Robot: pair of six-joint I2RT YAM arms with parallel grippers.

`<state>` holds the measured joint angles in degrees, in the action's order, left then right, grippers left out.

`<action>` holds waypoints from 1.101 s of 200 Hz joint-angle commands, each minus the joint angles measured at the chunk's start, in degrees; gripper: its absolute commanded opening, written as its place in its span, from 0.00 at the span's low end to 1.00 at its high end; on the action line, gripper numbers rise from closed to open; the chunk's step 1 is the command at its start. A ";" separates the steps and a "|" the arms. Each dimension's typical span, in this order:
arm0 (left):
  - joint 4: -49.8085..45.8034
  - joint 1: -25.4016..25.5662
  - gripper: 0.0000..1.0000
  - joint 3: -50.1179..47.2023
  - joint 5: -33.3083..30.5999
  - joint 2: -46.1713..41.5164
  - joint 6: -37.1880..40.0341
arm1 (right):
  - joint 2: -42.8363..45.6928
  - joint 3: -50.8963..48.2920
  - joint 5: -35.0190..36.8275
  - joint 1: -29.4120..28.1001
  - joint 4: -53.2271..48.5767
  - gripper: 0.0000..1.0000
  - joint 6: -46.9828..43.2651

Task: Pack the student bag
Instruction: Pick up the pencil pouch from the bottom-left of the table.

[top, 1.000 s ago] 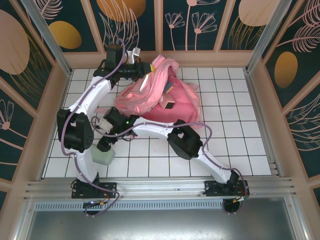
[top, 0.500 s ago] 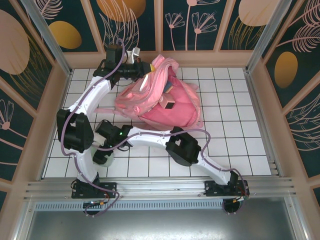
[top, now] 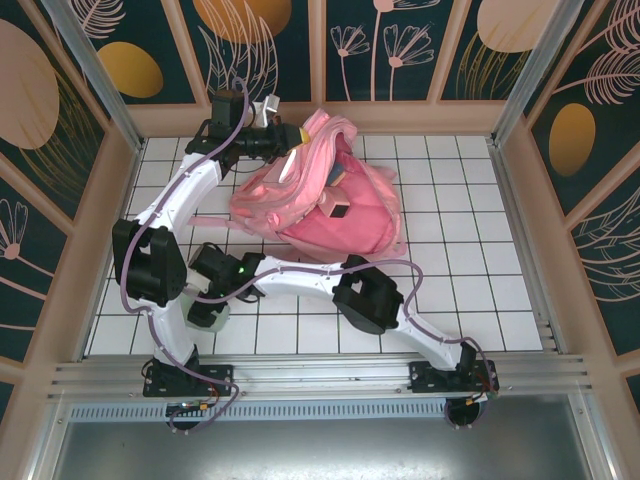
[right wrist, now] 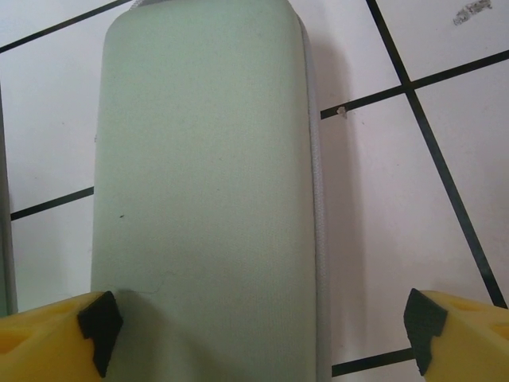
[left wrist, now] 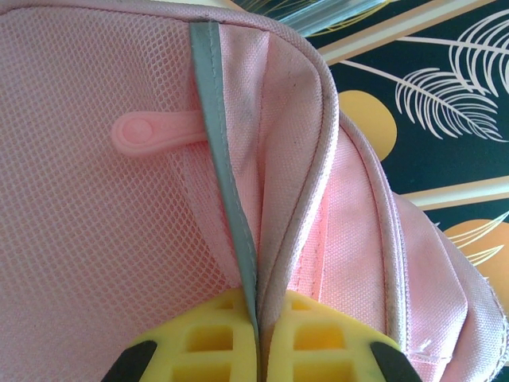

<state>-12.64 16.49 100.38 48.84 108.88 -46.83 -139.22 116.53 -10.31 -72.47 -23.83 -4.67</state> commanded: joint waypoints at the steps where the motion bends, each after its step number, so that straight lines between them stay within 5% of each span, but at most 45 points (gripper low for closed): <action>1: 8.69 -0.28 0.00 1.74 2.61 -4.03 -1.44 | -2.43 -0.60 3.85 -1.91 -9.98 0.85 -3.46; 31: 8.12 -0.27 0.00 2.24 2.58 -4.12 -1.16 | 1.20 -5.61 3.44 -0.98 -7.89 0.69 -1.64; 110: 7.70 -0.25 0.00 3.32 2.81 -3.77 -1.12 | 15.93 -23.52 1.70 1.80 -2.28 0.67 0.76; 132: 7.72 -0.32 0.00 3.76 2.88 -3.60 -1.22 | 19.68 -25.59 -2.09 1.99 -1.09 0.77 1.10; 155: 7.55 -0.31 0.00 4.77 2.93 -3.37 -1.34 | 21.64 -25.82 -5.86 2.00 -0.87 0.98 1.47; 220: 7.81 -0.32 0.00 6.04 3.02 -2.62 -1.86 | 20.50 -25.65 -0.50 -0.50 -1.20 0.99 1.68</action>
<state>-12.75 16.49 101.14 48.82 108.92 -47.29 -119.48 91.22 -14.44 -71.13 -23.88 -2.85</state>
